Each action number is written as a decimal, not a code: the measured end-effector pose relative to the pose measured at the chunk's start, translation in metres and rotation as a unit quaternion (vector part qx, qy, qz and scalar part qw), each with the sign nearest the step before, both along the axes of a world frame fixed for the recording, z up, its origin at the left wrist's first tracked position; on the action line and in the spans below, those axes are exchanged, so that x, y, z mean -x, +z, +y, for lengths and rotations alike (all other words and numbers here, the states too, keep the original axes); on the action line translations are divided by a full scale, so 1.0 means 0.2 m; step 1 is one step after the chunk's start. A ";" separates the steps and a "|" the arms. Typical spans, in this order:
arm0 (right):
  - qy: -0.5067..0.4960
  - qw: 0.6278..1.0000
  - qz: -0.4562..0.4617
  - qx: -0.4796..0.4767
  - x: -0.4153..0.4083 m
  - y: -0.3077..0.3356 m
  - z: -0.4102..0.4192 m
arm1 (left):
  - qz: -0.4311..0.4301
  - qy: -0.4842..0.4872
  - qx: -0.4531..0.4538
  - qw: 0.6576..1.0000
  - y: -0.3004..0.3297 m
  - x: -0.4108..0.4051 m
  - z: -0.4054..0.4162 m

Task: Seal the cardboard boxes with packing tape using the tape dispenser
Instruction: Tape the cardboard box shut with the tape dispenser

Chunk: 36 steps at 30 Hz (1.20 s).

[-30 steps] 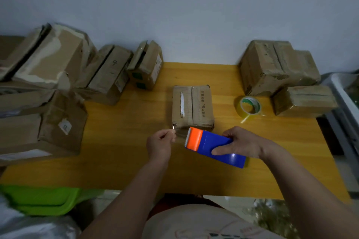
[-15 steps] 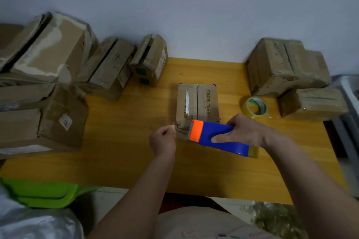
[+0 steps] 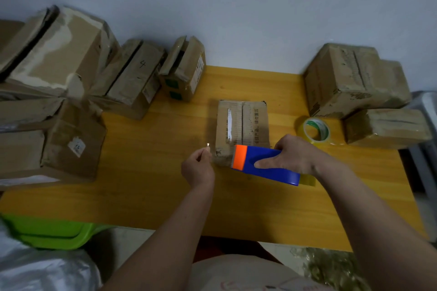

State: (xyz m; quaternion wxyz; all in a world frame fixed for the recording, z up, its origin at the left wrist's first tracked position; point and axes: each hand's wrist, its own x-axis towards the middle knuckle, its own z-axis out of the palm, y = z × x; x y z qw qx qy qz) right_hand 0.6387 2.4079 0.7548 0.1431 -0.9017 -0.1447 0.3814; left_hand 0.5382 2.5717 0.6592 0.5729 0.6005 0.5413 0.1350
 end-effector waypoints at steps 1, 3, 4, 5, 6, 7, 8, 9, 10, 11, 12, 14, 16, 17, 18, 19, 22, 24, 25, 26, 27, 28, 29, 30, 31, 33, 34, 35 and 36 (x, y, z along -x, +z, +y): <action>0.001 1.000 -0.007 0.010 0.00 0.00 0.01 | 0.003 -0.005 -0.004 1.000 0.00 -0.01 0.00; 0.004 0.999 -0.022 0.032 0.00 0.01 0.02 | 0.024 -0.023 -0.015 0.999 -0.02 -0.02 -0.01; 0.005 0.999 -0.030 0.040 0.01 0.01 0.03 | 0.033 -0.036 -0.020 0.999 -0.03 -0.02 -0.02; 0.006 0.998 -0.037 0.044 0.01 0.01 0.04 | 0.037 -0.050 -0.025 0.998 -0.04 -0.02 -0.02; 0.006 0.998 -0.042 0.047 0.02 0.02 0.05 | 0.040 -0.063 -0.028 0.997 -0.04 -0.03 -0.02; 0.008 0.998 -0.045 0.049 0.02 0.02 0.05 | 0.047 -0.074 -0.034 0.996 -0.04 -0.04 -0.02; 0.010 0.997 -0.048 0.051 0.02 0.02 0.05 | 0.068 -0.085 -0.042 0.993 -0.05 -0.04 -0.02; 0.013 0.997 -0.050 0.053 0.03 0.02 0.05 | 0.107 -0.097 -0.053 0.988 -0.05 -0.04 -0.02; 0.016 0.997 -0.051 0.054 0.03 0.02 0.05 | 0.148 -0.113 -0.069 0.980 -0.05 -0.03 -0.03; 0.017 0.997 -0.052 0.055 0.02 0.01 0.05 | 0.171 -0.137 -0.107 0.970 -0.03 -0.02 -0.04; 0.016 0.997 -0.054 0.055 0.02 0.01 0.05 | 0.161 -0.183 -0.180 0.953 -0.03 0.00 -0.04; 0.011 0.997 -0.061 0.054 0.02 0.00 0.04 | 0.091 -0.363 -0.340 0.863 -0.04 0.05 -0.07; 0.008 0.996 -0.071 0.056 0.02 -0.02 0.03 | 0.106 -0.547 -0.424 0.714 -0.09 0.09 -0.06; 0.009 0.996 -0.073 0.056 0.01 -0.03 0.02 | 0.139 -0.586 -0.446 0.662 -0.11 0.10 -0.04; 0.009 0.996 -0.070 0.051 0.01 -0.03 0.01 | 0.161 -0.598 -0.461 0.636 -0.13 0.09 -0.02; 0.007 0.997 -0.063 0.043 0.00 -0.03 0.00 | 0.180 -0.602 -0.472 0.618 -0.12 0.09 -0.01; 0.008 0.999 -0.040 0.024 -0.01 -0.02 -0.04 | 0.186 -0.616 -0.467 0.607 -0.11 0.10 -0.02; 0.024 0.999 -0.041 0.025 0.00 -0.02 -0.06 | 0.153 -0.599 -0.483 0.621 -0.15 0.11 -0.01; 0.030 0.998 -0.041 0.032 0.00 -0.02 -0.08 | 0.117 -0.573 -0.504 0.635 -0.18 0.11 -0.01; 0.031 0.998 -0.040 0.042 -0.01 -0.01 -0.11 | 0.103 -0.553 -0.521 0.642 -0.19 0.11 0.00; 0.029 0.997 -0.040 0.053 -0.02 0.00 -0.15 | 0.104 -0.553 -0.523 0.640 -0.21 0.12 0.00; 0.026 0.997 -0.044 0.063 -0.04 0.01 -0.19 | 0.108 -0.562 -0.516 0.637 -0.21 0.12 0.00; 0.025 0.996 -0.053 0.074 -0.06 0.02 -0.23 | 0.115 -0.574 -0.504 0.636 -0.22 0.12 0.00; 0.024 0.994 -0.065 0.083 -0.07 0.03 -0.26 | 0.109 -0.574 -0.503 0.637 -0.23 0.12 0.00; 0.023 0.993 -0.077 0.089 -0.08 0.04 -0.29 | 0.092 -0.560 -0.519 0.639 -0.23 0.10 0.00; 0.028 0.990 -0.102 0.089 -0.09 0.04 -0.30 | 0.067 -0.531 -0.555 0.637 -0.27 0.11 0.00; 0.035 0.989 -0.113 0.088 -0.08 0.04 -0.29 | 0.056 -0.521 -0.566 0.637 -0.29 0.11 0.01; 0.043 0.988 -0.121 0.088 -0.07 0.04 -0.29 | 0.056 -0.523 -0.572 0.630 -0.30 0.12 0.02; 0.049 0.987 -0.127 0.087 -0.07 0.04 -0.29 | 0.053 -0.525 -0.577 0.624 -0.30 0.12 0.03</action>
